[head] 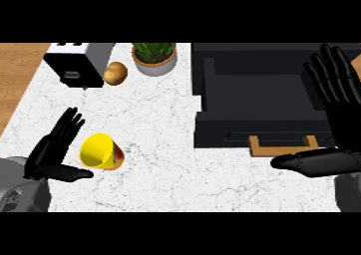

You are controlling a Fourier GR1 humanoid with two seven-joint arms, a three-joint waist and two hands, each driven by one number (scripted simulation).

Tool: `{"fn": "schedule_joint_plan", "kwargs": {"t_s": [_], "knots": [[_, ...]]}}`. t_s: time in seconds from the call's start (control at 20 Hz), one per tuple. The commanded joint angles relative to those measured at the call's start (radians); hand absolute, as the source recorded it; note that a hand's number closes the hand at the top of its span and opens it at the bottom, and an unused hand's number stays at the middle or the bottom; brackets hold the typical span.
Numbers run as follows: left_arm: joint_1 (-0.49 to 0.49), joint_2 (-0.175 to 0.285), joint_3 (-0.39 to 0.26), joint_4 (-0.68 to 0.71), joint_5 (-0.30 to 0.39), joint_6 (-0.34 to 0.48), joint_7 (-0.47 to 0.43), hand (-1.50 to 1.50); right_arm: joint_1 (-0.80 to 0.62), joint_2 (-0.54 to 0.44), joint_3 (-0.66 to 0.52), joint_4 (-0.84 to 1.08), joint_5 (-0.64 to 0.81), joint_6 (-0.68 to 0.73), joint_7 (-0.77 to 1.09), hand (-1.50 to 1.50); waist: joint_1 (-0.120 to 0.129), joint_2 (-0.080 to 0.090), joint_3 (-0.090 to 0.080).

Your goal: Pick up the cup, place it into the drawer and close the drawer

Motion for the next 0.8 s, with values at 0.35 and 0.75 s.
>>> {"fn": "schedule_joint_plan", "kwargs": {"t_s": [0.35, 0.75], "knots": [[-0.131, 0.032, 0.009, 0.497, -0.140, 0.015, -0.379, -1.50, -0.004, 0.007, 0.014, -0.094, -0.004, -0.011, 0.097, -1.50, -0.006, 0.000, -0.001], [-0.244, 0.043, 0.015, 0.729, -0.193, 0.040, -0.563, -1.50, -0.041, -0.015, -0.034, 0.034, -0.023, 0.026, 0.007, -1.50, -0.019, 0.008, -0.003]]}}
